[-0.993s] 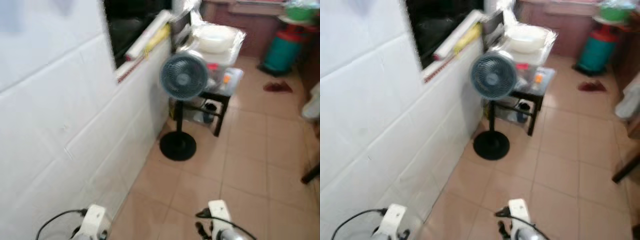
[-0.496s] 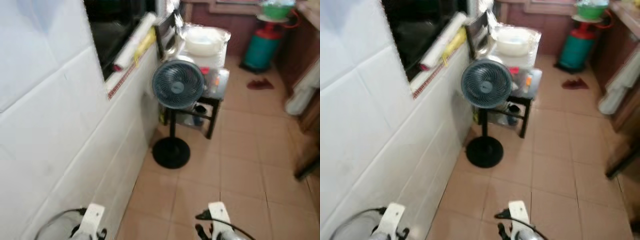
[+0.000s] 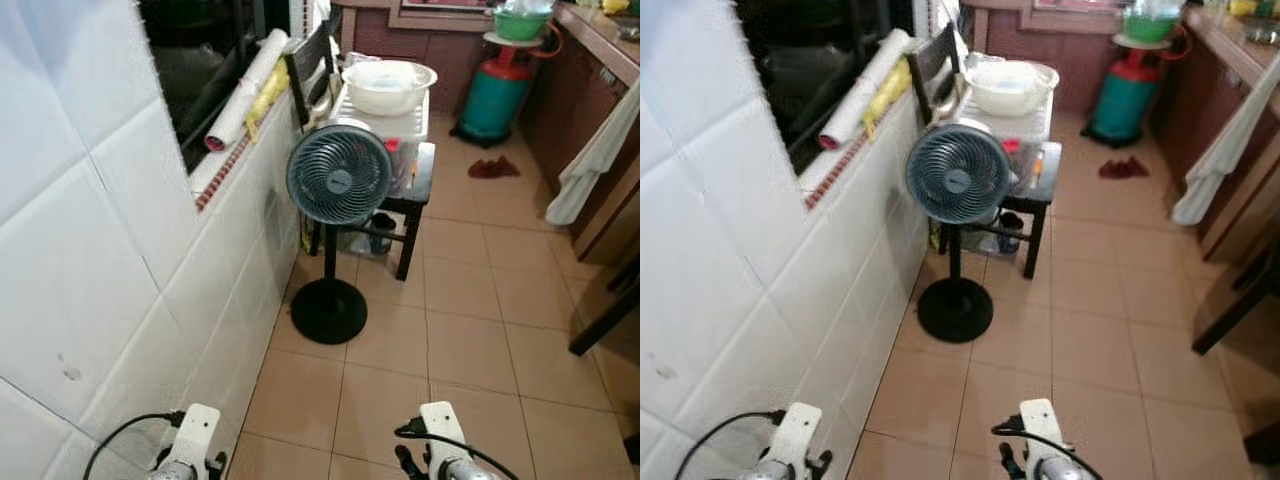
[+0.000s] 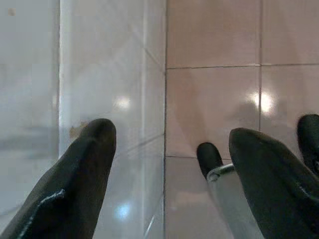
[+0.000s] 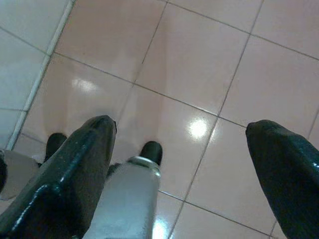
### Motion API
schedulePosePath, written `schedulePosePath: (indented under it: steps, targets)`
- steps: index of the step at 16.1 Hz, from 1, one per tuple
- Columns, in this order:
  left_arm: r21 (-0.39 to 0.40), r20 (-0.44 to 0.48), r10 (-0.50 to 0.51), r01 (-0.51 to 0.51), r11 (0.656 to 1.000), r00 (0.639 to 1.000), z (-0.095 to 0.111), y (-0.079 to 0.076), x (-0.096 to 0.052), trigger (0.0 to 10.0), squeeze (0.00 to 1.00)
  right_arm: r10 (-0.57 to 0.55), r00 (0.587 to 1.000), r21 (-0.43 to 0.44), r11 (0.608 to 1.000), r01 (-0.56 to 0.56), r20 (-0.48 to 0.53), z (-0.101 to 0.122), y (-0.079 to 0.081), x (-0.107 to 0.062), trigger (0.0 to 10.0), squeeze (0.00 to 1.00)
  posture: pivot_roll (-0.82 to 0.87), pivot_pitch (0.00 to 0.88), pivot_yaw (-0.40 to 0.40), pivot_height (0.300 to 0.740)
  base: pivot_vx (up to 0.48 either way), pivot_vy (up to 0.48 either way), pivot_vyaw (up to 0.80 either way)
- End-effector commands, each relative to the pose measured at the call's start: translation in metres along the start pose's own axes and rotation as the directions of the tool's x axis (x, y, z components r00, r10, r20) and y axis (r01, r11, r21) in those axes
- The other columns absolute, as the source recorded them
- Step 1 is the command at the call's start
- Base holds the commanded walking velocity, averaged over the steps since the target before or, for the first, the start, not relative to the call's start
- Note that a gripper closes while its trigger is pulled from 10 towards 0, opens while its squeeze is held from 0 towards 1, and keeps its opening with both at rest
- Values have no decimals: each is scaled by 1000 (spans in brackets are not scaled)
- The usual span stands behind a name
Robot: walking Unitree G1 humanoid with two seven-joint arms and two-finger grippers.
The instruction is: Setting the table
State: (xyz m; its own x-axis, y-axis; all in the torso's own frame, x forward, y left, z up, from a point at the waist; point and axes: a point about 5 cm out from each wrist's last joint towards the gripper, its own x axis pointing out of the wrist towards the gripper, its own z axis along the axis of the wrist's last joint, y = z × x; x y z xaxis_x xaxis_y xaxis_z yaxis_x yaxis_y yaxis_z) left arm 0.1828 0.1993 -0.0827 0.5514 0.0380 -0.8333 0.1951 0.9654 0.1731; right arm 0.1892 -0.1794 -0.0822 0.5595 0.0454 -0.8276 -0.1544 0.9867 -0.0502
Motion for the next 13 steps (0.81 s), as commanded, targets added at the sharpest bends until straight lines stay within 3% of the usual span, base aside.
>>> schedulePosePath:
  steps: [1, 4, 13]
  targets:
    - [-7, 2, -11, 11, 1000, 1000, 2, -3, 0, 10000, 0, -15, 1000, -6, 1000, 15, -5, -1, -5, -1, 10000, 0, -65, 0, 11, 740, 0, -480, 0]
    - [-1, -1, -11, 11, 1000, 1000, 1, -3, 0, 10000, 0, -15, 1000, -9, 1000, 15, -7, -1, -4, -1, 10000, 0, -65, 0, 13, 740, 0, -450, 0]
    - [-21, -12, 4, -4, 1000, 1000, -1, -3, 0, 10000, 0, -15, 1000, -13, 1000, 15, -8, -2, -5, -1, 10000, 0, -61, 0, 8, 740, 0, 0, 0]
